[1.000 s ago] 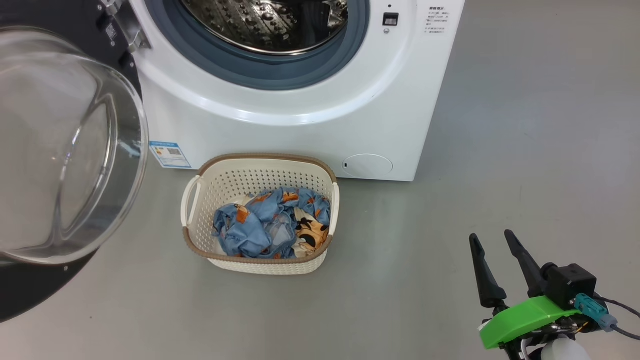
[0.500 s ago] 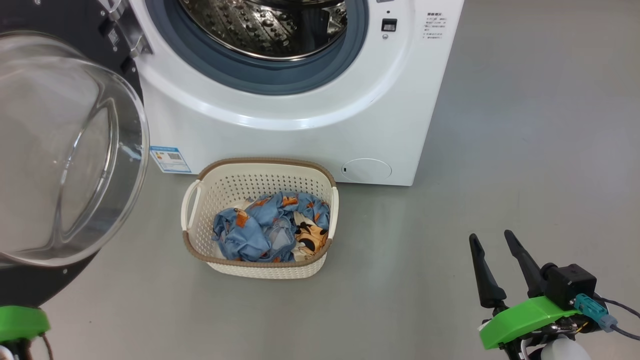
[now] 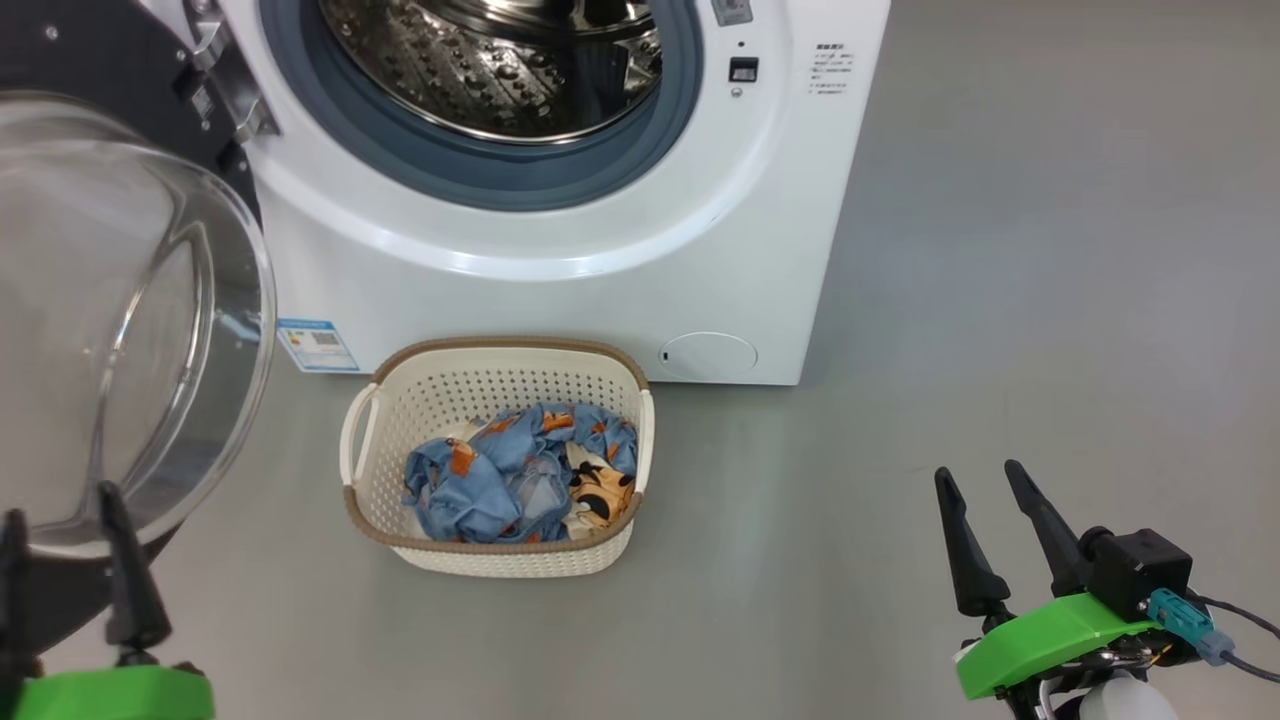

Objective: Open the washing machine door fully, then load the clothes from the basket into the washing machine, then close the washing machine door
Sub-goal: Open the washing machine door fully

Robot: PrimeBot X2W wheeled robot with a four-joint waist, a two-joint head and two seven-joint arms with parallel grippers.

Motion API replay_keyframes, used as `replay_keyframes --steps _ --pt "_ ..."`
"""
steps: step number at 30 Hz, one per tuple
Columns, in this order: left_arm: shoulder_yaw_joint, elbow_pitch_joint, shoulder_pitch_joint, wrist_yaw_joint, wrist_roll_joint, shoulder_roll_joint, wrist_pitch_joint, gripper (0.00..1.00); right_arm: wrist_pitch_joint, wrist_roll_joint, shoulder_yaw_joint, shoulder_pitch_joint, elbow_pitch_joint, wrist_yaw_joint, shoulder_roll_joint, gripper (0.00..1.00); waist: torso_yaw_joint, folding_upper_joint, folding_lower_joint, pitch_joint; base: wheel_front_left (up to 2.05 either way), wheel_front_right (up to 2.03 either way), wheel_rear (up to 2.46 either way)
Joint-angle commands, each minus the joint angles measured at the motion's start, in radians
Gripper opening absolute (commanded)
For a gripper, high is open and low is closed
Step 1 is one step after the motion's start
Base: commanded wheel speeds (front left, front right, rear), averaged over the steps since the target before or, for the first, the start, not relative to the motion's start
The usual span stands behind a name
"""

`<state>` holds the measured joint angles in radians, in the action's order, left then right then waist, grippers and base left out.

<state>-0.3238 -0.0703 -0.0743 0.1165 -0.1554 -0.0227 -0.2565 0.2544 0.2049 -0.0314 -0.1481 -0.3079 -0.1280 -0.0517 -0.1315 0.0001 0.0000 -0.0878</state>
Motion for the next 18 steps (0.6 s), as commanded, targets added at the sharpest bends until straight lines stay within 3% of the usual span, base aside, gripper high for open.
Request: replay_keyframes --steps 1,18 --pt "-0.015 0.032 -0.001 -0.011 -0.008 -0.028 -0.005 1.0 0.007 0.006 0.03 -0.011 0.031 -0.003 0.001 1.0 0.012 -0.0001 0.0 0.009 0.0 0.0 0.0" --pt "0.099 0.093 0.107 -0.066 -0.035 -0.028 -0.005 1.0 0.007 -0.02 0.058 0.016 0.11 -0.003 0.001 1.0 0.109 -0.0001 0.0 0.026 0.0 0.0 0.0"
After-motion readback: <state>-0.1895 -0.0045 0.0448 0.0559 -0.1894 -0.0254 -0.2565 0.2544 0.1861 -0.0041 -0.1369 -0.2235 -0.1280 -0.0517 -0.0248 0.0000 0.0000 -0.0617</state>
